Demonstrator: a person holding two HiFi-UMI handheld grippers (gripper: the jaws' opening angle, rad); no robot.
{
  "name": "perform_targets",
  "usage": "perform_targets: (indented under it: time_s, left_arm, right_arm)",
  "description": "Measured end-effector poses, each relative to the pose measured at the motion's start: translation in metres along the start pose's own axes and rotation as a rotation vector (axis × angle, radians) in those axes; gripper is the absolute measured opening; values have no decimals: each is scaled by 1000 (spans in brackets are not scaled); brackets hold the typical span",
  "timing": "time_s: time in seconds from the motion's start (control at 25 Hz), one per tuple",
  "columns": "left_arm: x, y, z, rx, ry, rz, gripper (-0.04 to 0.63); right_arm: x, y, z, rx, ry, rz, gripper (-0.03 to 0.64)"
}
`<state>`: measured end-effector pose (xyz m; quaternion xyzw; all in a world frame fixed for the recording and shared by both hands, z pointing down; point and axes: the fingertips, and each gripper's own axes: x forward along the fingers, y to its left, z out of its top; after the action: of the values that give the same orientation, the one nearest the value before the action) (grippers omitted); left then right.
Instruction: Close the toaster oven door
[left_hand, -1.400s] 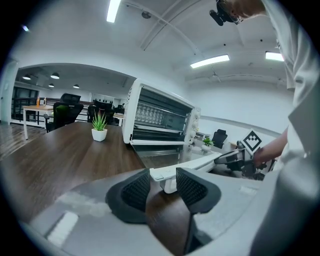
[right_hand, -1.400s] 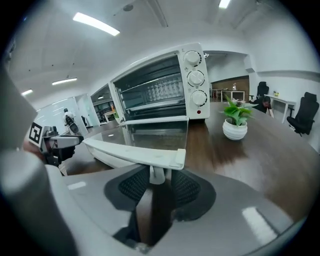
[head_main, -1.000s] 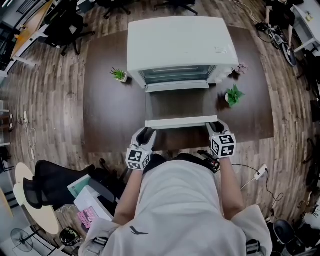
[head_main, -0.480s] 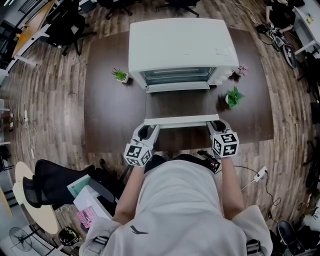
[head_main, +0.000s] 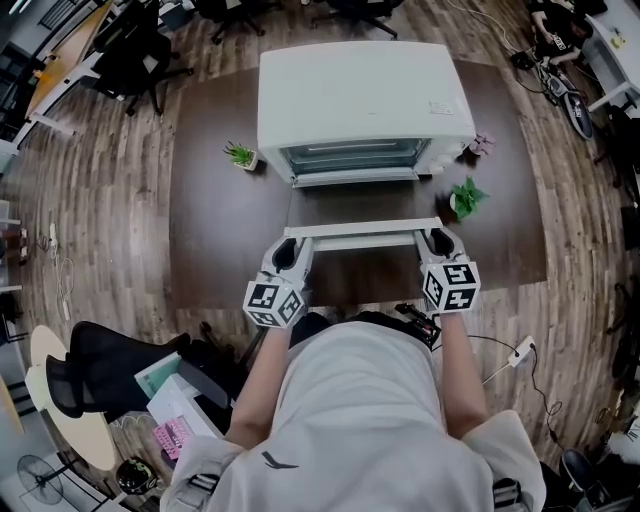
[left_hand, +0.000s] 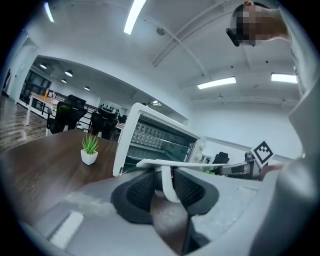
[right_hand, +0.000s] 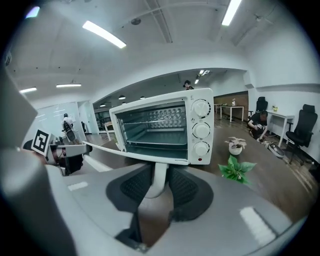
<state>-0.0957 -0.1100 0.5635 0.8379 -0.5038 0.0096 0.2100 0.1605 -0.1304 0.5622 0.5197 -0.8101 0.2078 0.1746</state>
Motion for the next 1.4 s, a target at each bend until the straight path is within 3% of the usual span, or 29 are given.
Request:
perform_targets:
  time_s: [0.28, 0.48, 1.08, 1.4]
  left_arm:
    - [9, 2, 26, -88, -21, -53, 120]
    - [15, 5, 39, -167, -11, -79, 123]
    - [54, 21, 99, -501, -86, -201, 150]
    - [84, 32, 125, -553, 12, -229, 170]
  right_arm:
    - [4, -2, 29, 112, -47, 60, 110]
    - [7, -3, 44, 151, -22, 101, 116]
    - [40, -15, 106, 371, 145, 223, 127]
    - [65, -24, 134, 465, 301, 278, 133]
